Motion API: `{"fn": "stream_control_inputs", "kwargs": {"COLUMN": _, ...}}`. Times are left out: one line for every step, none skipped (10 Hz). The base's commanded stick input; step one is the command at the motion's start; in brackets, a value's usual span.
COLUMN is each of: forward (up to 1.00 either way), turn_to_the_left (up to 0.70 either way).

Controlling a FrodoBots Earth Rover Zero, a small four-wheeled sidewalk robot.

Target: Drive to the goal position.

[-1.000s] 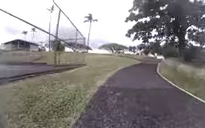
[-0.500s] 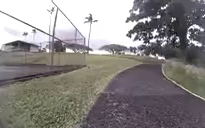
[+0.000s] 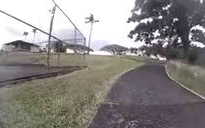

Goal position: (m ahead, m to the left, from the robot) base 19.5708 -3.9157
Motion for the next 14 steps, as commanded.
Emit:
{"fn": "stream_control_inputs", "kwargs": {"forward": 0.85, "turn_to_the_left": -0.34}}
{"fn": "stream_control_inputs", "kwargs": {"forward": 0.85, "turn_to_the_left": -0.34}}
{"fn": "stream_control_inputs", "kwargs": {"forward": 0.85, "turn_to_the_left": -0.34}}
{"fn": "stream_control_inputs", "kwargs": {"forward": 0.85, "turn_to_the_left": -0.34}}
{"fn": "stream_control_inputs", "kwargs": {"forward": 0.85, "turn_to_the_left": -0.34}}
{"fn": "stream_control_inputs", "kwargs": {"forward": 0.85, "turn_to_the_left": -0.34}}
{"fn": "stream_control_inputs", "kwargs": {"forward": 0.85, "turn_to_the_left": -0.34}}
{"fn": "stream_control_inputs", "kwargs": {"forward": 0.85, "turn_to_the_left": -0.34}}
{"fn": "stream_control_inputs", "kwargs": {"forward": 0.85, "turn_to_the_left": -0.34}}
{"fn": "stream_control_inputs", "kwargs": {"forward": 0.85, "turn_to_the_left": -0.34}}
{"fn": "stream_control_inputs", "kwargs": {"forward": 0.85, "turn_to_the_left": -0.34}}
{"fn": "stream_control_inputs", "kwargs": {"forward": 0.85, "turn_to_the_left": -0.3}}
{"fn": "stream_control_inputs", "kwargs": {"forward": 0.85, "turn_to_the_left": -0.21}}
{"fn": "stream_control_inputs", "kwargs": {"forward": 0.85, "turn_to_the_left": -0.06}}
